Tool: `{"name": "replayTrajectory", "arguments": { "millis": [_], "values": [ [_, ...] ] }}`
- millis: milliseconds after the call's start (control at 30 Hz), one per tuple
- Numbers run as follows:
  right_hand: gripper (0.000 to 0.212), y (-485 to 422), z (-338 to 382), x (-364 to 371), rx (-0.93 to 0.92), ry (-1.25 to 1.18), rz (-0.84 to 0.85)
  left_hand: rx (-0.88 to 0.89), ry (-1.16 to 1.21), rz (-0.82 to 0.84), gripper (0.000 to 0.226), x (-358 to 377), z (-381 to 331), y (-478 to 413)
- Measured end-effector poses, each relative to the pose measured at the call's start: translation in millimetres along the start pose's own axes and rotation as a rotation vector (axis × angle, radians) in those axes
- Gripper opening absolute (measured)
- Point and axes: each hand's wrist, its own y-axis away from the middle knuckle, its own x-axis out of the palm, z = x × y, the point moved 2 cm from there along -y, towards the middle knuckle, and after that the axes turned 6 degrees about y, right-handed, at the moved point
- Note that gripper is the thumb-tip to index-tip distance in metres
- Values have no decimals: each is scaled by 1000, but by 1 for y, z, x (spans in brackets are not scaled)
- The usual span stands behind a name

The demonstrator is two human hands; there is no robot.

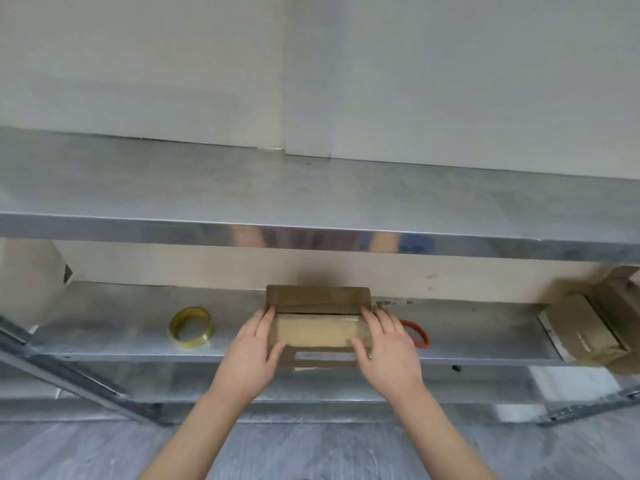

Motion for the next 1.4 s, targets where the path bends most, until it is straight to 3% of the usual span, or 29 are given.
{"name": "replayTrajectory", "arguments": {
  "millis": [233,400,600,733,867,1067,1267,1400],
  "values": [
    [65,-10,-8,22,1,-417,76,-146,204,-13,77,11,-3,-12],
    [76,-20,-8,27,9,-507,74,-256,303,68,94,4,4,-27],
    [73,-25,0,27,32,-521,27,-200,194,175,108,-7,23,-34],
    [56,-2,19,26,155,-331,-194,-20,-81,411,125,-29,27,-66],
    [42,22,40,26,272,-332,-331,58,-120,595,129,-34,26,-88],
    [78,43,80,39,275,-585,-74,136,-85,460,127,-27,28,-82],
    [108,53,105,41,255,-768,100,61,184,460,118,-34,42,-42],
    [108,67,109,40,300,-1000,37,18,283,388,111,-35,53,-10]
  ]
}}
